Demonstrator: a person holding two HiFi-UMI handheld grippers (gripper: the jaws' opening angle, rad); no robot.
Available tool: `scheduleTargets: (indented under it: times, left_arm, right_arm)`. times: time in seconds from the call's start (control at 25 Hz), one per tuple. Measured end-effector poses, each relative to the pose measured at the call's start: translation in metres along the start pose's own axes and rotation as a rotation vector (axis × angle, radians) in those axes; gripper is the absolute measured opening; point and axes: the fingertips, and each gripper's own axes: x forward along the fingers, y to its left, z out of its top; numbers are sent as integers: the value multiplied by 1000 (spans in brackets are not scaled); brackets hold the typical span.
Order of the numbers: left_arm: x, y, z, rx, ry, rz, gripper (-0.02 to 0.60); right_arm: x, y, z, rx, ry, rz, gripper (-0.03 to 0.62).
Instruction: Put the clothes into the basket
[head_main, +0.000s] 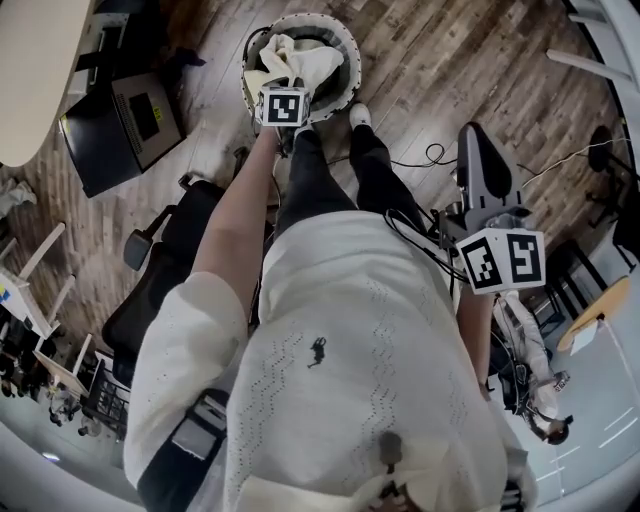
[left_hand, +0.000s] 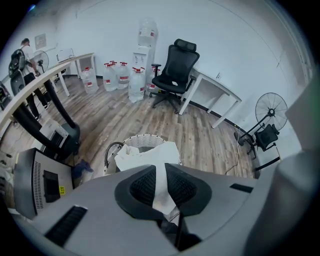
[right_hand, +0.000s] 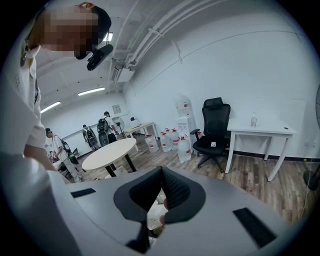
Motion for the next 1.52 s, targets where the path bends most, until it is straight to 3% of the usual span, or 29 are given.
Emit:
scheduleTargets:
  times: [0.24, 0.6, 1.24, 1.52]
  left_arm:
    - [22, 21, -4, -34, 7, 19, 44]
    - [45, 57, -22, -217, 42, 69, 75]
    - [39, 39, -11, -62, -3, 57, 55]
    - [22, 21, -17, -66, -17, 50, 55]
  right_arm:
    - [12, 4, -13, 10, 24, 10, 8]
    - [31, 12, -47, 19, 86, 35, 9]
    - [20, 16, -57, 18, 77, 56, 9]
    - [9, 17, -55, 19, 60, 78, 9]
